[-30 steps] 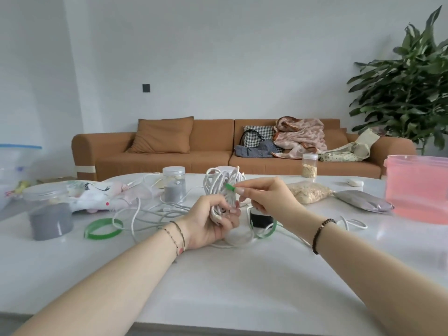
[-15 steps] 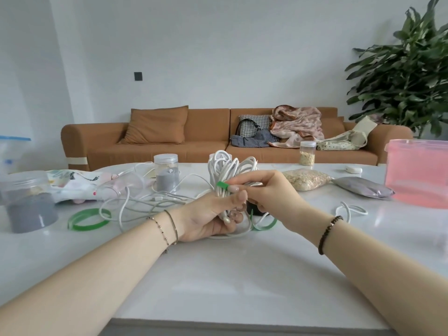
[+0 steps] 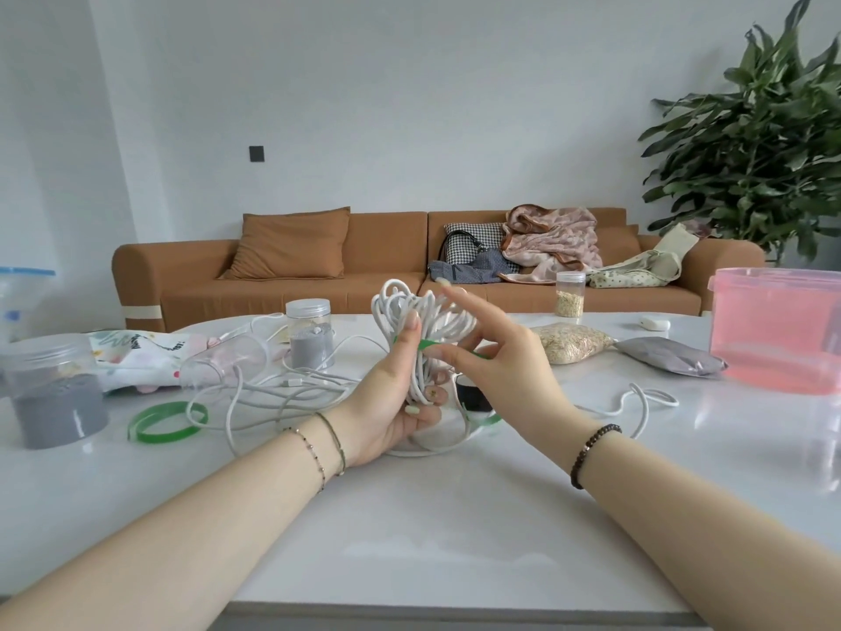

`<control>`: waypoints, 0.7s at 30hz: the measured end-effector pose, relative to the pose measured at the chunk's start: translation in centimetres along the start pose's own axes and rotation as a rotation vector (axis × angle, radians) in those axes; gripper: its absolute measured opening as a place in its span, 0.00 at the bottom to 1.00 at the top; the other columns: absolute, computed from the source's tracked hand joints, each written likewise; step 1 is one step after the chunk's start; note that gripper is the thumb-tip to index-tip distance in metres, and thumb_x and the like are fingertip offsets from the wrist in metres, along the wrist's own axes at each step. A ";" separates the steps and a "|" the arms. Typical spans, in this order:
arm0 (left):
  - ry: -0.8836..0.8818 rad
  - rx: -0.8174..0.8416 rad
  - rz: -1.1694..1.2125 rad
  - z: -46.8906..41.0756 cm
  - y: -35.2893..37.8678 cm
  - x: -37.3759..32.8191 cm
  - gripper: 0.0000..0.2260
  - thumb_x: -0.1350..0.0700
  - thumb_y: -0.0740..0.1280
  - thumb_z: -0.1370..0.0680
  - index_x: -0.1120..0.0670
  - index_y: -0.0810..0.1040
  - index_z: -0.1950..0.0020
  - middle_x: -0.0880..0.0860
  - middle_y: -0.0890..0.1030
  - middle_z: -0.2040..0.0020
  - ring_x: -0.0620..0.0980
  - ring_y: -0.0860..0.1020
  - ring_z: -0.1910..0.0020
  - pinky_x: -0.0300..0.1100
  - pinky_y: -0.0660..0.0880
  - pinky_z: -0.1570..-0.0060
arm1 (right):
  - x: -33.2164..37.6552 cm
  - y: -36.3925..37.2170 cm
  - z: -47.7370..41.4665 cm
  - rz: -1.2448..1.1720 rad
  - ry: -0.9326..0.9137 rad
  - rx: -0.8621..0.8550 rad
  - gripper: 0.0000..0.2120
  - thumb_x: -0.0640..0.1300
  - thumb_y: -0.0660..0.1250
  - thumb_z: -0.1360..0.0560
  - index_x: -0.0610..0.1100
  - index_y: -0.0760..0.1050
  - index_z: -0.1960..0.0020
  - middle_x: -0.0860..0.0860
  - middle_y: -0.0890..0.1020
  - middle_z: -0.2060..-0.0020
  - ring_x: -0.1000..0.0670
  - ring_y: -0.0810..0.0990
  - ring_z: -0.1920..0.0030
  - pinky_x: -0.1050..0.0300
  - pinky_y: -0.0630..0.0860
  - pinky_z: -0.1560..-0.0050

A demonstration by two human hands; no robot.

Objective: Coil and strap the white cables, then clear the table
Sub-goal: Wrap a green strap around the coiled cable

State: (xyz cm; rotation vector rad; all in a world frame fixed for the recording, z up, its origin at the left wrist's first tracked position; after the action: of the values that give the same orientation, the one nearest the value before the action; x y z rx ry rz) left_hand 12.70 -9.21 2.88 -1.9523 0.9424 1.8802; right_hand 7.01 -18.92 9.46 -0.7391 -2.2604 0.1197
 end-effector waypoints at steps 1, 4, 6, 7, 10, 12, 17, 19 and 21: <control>0.011 -0.028 0.049 -0.1 -0.4 -0.2 0.30 0.30 0.59 0.27 0.55 0.76 0.44 0.51 0.71 0.65 0.43 0.66 0.70 0.31 0.55 0.76 | 0.0 -0.1 0.0 0.026 -0.012 -0.003 0.32 0.50 0.77 0.30 0.71 0.68 0.33 0.54 0.79 0.66 0.45 0.71 0.71 0.52 0.75 0.62; 0.037 -0.096 0.205 -0.5 -1.9 -0.9 0.33 0.30 0.61 0.28 0.56 0.74 0.39 0.51 0.70 0.65 0.42 0.65 0.72 0.30 0.57 0.79 | -0.3 -0.7 -0.2 0.047 0.010 -0.040 0.27 0.53 0.76 0.30 0.66 0.69 0.35 0.55 0.76 0.69 0.48 0.73 0.72 0.52 0.73 0.64; 0.043 -0.132 0.256 -0.7 -2.8 -1.1 0.34 0.29 0.61 0.28 0.56 0.73 0.38 0.50 0.70 0.65 0.42 0.66 0.72 0.30 0.60 0.80 | -0.9 -0.7 -0.4 0.054 0.060 -0.036 0.17 0.57 0.74 0.29 0.57 0.75 0.43 0.55 0.74 0.72 0.56 0.70 0.75 0.60 0.69 0.67; 0.045 -0.139 0.263 -0.7 -2.9 -1.2 0.33 0.29 0.61 0.27 0.56 0.73 0.39 0.50 0.70 0.65 0.42 0.66 0.72 0.30 0.60 0.80 | -1.3 -0.6 -0.5 0.046 0.095 -0.019 0.13 0.59 0.72 0.27 0.54 0.78 0.48 0.56 0.72 0.74 0.57 0.69 0.75 0.62 0.66 0.68; 0.038 -0.125 0.259 -0.7 -2.5 -1.2 0.32 0.30 0.59 0.26 0.56 0.73 0.40 0.51 0.70 0.65 0.42 0.65 0.72 0.30 0.60 0.80 | -2.7 -0.1 -0.4 -0.032 0.202 0.037 0.17 0.59 0.68 0.23 0.46 0.82 0.59 0.56 0.64 0.75 0.56 0.63 0.74 0.62 0.60 0.69; 0.031 -0.101 0.263 -0.7 -2.3 -1.2 0.31 0.30 0.59 0.25 0.57 0.72 0.40 0.51 0.70 0.65 0.42 0.65 0.72 0.30 0.59 0.81 | -2.9 -0.3 -0.5 -0.073 0.239 0.044 0.16 0.54 0.69 0.22 0.45 0.82 0.62 0.53 0.64 0.74 0.54 0.62 0.72 0.62 0.59 0.69; -0.021 0.004 0.198 -0.5 -1.3 -0.7 0.30 0.32 0.57 0.23 0.59 0.72 0.41 0.51 0.71 0.65 0.41 0.66 0.72 0.28 0.58 0.81 | -3.7 -1.4 -0.9 0.094 0.251 0.005 0.12 0.52 0.71 0.24 0.44 0.83 0.60 0.55 0.66 0.77 0.57 0.64 0.76 0.67 0.60 0.74; -0.055 0.072 0.137 -0.2 -0.3 -0.2 0.28 0.32 0.57 0.23 0.57 0.74 0.42 0.52 0.71 0.64 0.41 0.65 0.71 0.28 0.59 0.81 | -4.2 -1.8 -0.9 0.172 0.266 -0.012 0.12 0.52 0.72 0.24 0.45 0.83 0.61 0.55 0.68 0.77 0.58 0.66 0.76 0.67 0.61 0.73; -0.091 0.128 0.098 0.1 0.5 0.3 0.28 0.32 0.57 0.22 0.56 0.75 0.41 0.52 0.70 0.63 0.42 0.64 0.70 0.29 0.60 0.81 | -4.2 -1.8 -1.1 0.210 0.260 -0.015 0.11 0.51 0.72 0.25 0.45 0.83 0.61 0.55 0.70 0.76 0.59 0.68 0.76 0.68 0.63 0.74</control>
State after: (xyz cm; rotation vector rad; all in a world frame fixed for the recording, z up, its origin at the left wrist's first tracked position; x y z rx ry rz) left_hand 12.33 -9.61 2.70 -1.7618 1.1201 1.8927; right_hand 9.24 -22.90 8.11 -0.9425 -1.9372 0.1000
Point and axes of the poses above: each hand's wrist, its own z-axis away from the middle knuckle, its own y-axis out of the palm, x = y × z, the point moved 10 cm from there along -z, towards the middle knuckle
